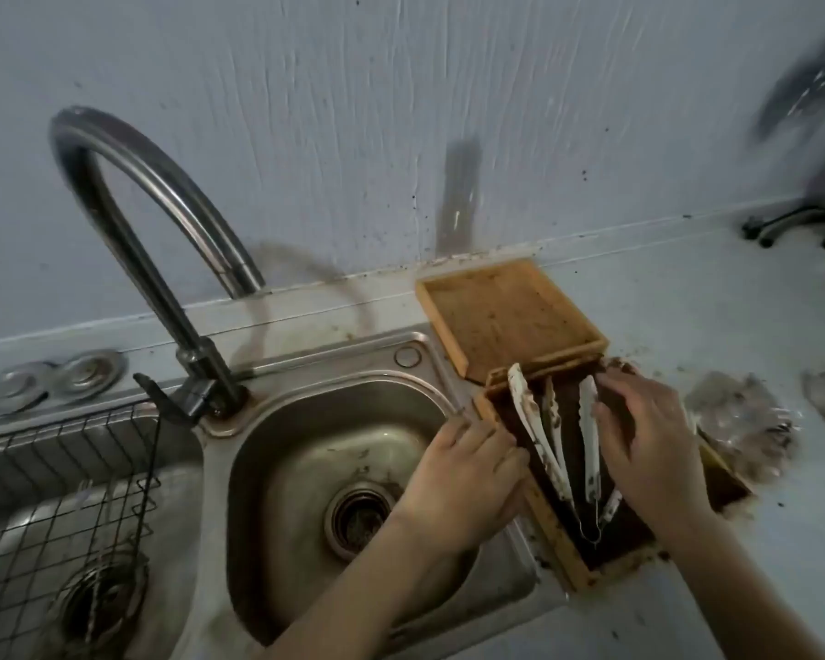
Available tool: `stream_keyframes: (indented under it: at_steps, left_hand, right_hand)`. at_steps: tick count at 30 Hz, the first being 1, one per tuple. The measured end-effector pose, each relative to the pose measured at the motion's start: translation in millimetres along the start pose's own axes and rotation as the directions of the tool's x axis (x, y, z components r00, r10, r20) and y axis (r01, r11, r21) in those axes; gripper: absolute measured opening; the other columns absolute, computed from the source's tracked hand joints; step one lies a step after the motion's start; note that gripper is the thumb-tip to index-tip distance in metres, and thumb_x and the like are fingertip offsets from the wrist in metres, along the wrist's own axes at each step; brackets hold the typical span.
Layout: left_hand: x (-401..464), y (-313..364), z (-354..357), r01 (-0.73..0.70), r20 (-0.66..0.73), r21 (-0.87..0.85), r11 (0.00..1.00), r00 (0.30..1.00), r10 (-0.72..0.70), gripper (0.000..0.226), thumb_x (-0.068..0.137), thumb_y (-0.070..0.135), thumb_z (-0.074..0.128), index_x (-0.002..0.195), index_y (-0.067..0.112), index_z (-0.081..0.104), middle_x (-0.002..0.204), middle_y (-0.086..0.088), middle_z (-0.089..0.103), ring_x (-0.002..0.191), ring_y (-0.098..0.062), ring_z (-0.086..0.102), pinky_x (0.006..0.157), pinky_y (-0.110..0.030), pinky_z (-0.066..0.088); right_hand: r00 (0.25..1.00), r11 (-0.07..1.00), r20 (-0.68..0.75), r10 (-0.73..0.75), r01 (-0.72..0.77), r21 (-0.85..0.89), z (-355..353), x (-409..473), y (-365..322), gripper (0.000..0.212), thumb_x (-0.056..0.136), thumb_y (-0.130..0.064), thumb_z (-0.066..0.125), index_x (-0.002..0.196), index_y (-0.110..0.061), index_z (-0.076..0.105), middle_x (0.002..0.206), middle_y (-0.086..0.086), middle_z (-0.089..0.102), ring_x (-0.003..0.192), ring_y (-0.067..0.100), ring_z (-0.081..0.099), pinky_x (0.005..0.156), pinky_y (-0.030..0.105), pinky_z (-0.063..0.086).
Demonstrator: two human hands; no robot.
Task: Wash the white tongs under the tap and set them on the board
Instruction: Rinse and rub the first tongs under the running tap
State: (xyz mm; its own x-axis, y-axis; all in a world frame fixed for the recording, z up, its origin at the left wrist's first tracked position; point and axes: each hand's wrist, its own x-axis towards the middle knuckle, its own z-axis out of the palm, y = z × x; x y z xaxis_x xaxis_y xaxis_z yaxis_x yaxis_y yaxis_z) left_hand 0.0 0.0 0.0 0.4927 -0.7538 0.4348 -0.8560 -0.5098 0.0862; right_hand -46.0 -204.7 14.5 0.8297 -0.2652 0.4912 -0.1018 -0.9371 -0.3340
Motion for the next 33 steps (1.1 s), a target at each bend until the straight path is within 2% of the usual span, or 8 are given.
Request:
stream_keyframes:
  at_steps: [4,10,15,20,24,27,30,33]
  left_hand:
    - [3,6,26,-0.015,0.094,-0.037,0.999,0.995,0.018,0.022,0.087,0.03,0.047,0.089,0.023,0.067,0.092,0.006,0.069,0.087,-0.015,0.064,0.077,-0.031,0.05]
    - [2,7,45,-0.11,0.203,-0.032,0.993,0.972,0.114,0.026,0.086,0.038,0.05,0.1,0.025,0.068,0.1,0.007,0.07,0.09,-0.015,0.065,0.077,-0.031,0.052]
    - [-1,4,46,-0.135,0.258,-0.042,0.99,0.956,0.141,0.029,0.085,0.039,0.053,0.107,0.026,0.067,0.106,0.007,0.07,0.094,-0.014,0.065,0.079,-0.031,0.053]
    - [-1,1,29,-0.164,0.225,-0.064,0.984,0.959,0.174,0.029,0.082,0.036,0.054,0.108,0.026,0.065,0.106,0.009,0.069,0.096,-0.013,0.065,0.079,-0.032,0.053]
    - [-4,-11,11,-0.134,0.172,-0.075,0.988,0.974,0.145,0.029,0.085,0.035,0.047,0.107,0.026,0.063,0.102,0.009,0.069,0.093,-0.012,0.064,0.079,-0.03,0.049]
    - [-9,-26,-7,-0.092,0.098,-0.061,0.994,0.99,0.097,0.028,0.088,0.032,0.049,0.112,0.025,0.061,0.105,0.008,0.068,0.093,-0.013,0.063,0.079,-0.031,0.047]
    - [-15,-42,-28,-0.048,0.011,-0.032,0.998,0.999,0.048,0.027,0.09,0.03,0.051,0.113,0.023,0.062,0.105,0.006,0.069,0.093,-0.014,0.064,0.079,-0.03,0.05]
    - [-27,-60,-49,0.038,-0.062,0.014,0.999,0.997,-0.037,0.028,0.089,0.031,0.051,0.112,0.022,0.064,0.103,0.006,0.07,0.093,-0.014,0.065,0.08,-0.029,0.05]
  right_hand:
    - [0.964,0.999,0.259,0.051,-0.046,-0.025,8,-14,6,0.019,0.087,-0.02,0.056,0.101,-0.013,0.067,0.089,0.002,0.07,0.082,0.015,0.063,0.075,0.027,0.047]
    - [0.867,0.992,0.489,0.099,-0.048,-0.115,17,-28,-4,0.024,0.091,-0.043,0.048,0.088,-0.024,0.062,0.077,-0.009,0.056,0.074,0.008,0.051,0.076,0.024,0.042]
    - [0.857,0.988,0.501,0.122,-0.055,-0.146,25,-30,-4,0.026,0.089,-0.044,0.05,0.077,-0.023,0.058,0.07,-0.007,0.054,0.068,0.008,0.051,0.075,0.026,0.043]
    - [0.909,0.991,0.395,0.129,-0.109,-0.073,23,-28,-7,0.018,0.086,-0.031,0.06,0.071,-0.021,0.06,0.057,-0.009,0.054,0.055,0.004,0.05,0.075,0.028,0.043]
    - [0.96,0.991,0.255,0.114,-0.128,0.037,8,-18,-19,0.015,0.083,-0.023,0.067,0.069,-0.018,0.061,0.051,-0.012,0.052,0.044,0.002,0.05,0.049,0.019,0.041]
    - [0.977,0.966,0.174,0.127,-0.161,0.202,-8,-5,-35,0.013,0.084,-0.019,0.065,0.072,-0.019,0.06,0.054,-0.011,0.054,0.044,0.004,0.051,0.042,0.014,0.035]
    - [0.964,0.862,0.174,0.201,-0.259,0.436,-20,14,-60,0.011,0.086,-0.021,0.061,0.076,-0.024,0.06,0.067,-0.009,0.062,0.055,0.007,0.058,0.048,0.014,0.041]
    - [0.893,0.574,0.357,0.275,-0.45,0.684,-18,29,-90,0.01,0.087,-0.016,0.058,0.081,-0.019,0.065,0.081,-0.002,0.069,0.074,0.007,0.065,0.07,0.025,0.052]
